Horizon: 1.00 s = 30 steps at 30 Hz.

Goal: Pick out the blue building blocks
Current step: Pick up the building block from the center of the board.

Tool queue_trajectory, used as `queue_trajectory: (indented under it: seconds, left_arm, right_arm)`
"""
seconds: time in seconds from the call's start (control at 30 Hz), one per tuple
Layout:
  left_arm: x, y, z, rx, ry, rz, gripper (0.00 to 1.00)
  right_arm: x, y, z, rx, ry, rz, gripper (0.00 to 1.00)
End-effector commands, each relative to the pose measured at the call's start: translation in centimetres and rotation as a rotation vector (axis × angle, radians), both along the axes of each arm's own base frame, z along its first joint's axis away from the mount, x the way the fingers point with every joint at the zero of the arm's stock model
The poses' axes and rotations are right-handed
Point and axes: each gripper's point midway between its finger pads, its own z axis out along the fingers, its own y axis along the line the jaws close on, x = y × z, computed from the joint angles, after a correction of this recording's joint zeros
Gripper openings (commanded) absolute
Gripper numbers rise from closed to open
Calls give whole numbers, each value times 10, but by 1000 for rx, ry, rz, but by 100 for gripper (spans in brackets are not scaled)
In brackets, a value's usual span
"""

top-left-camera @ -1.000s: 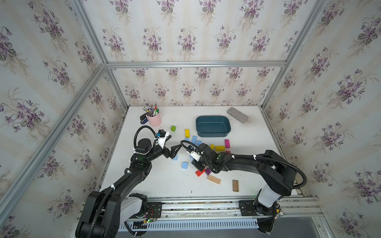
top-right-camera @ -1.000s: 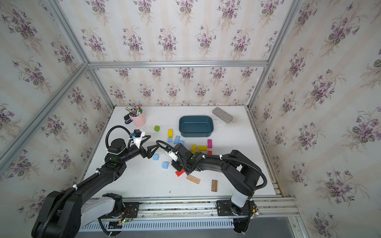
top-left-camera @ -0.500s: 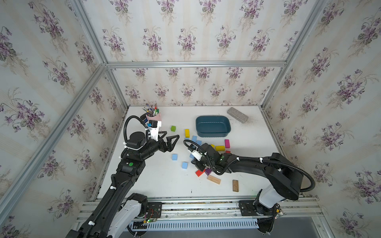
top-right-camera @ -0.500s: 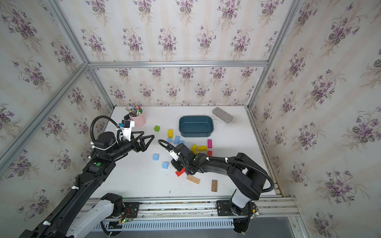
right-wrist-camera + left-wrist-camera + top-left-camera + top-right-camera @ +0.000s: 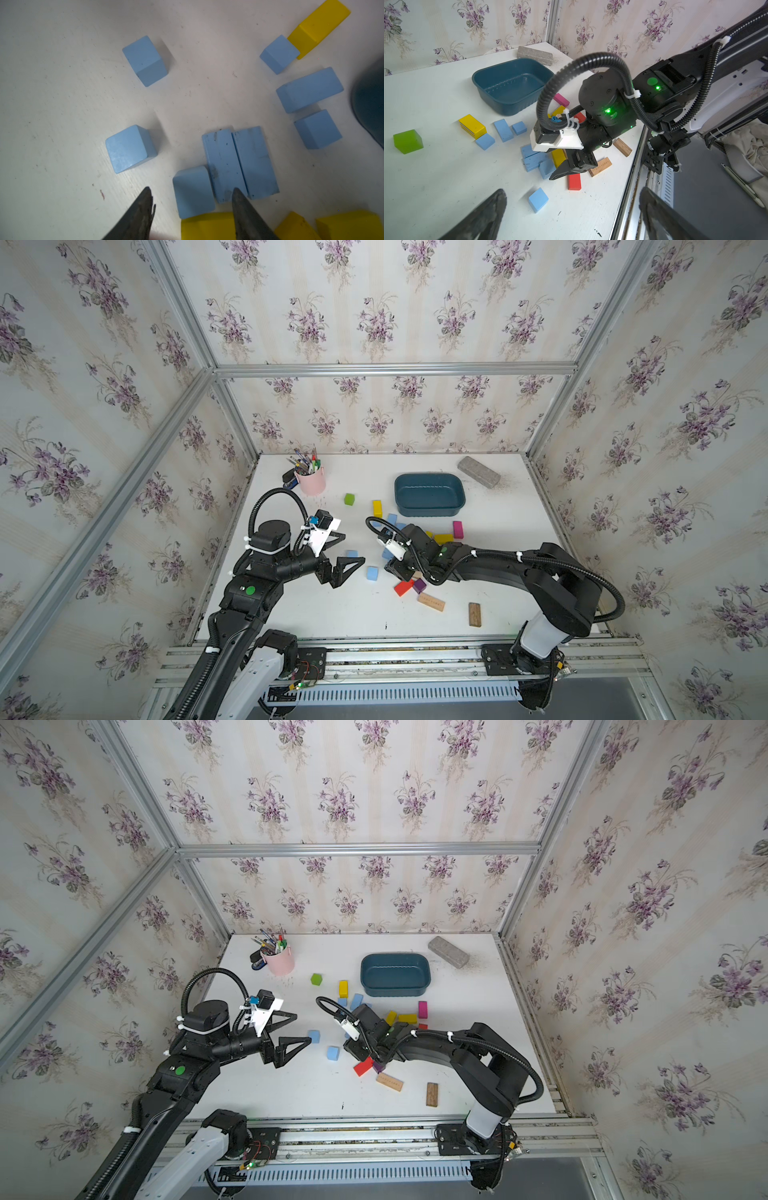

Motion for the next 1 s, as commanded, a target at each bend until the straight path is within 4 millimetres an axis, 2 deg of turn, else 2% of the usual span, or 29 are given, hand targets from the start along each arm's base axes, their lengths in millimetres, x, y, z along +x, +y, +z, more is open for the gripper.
queue_trajectory:
  seconds: [0.0, 0.27, 0.4, 0.57, 0.73, 0.97]
  left_arm:
    - [-2, -2, -4, 16, -15, -34, 99]
    - [-6, 1, -8, 13, 26, 10, 99]
    - [-12, 10, -17, 11, 97, 84, 99]
    - [-24, 15, -15, -20, 66, 116, 99]
    - [-23, 25, -13, -13, 12, 181, 99]
    - [-19, 16, -23, -9, 97, 138, 99]
  right_arm:
    - [-1, -2, -10, -51, 14, 16, 53]
    - [-1, -1, -19, -72, 25, 34, 35]
    - [-3, -3, -23, -85, 30, 37, 30]
    - [-3, -1, -21, -74, 34, 34, 25]
    - [-5, 1, -27, -74, 49, 34, 24]
    - [-3, 3, -34, -90, 69, 20, 29]
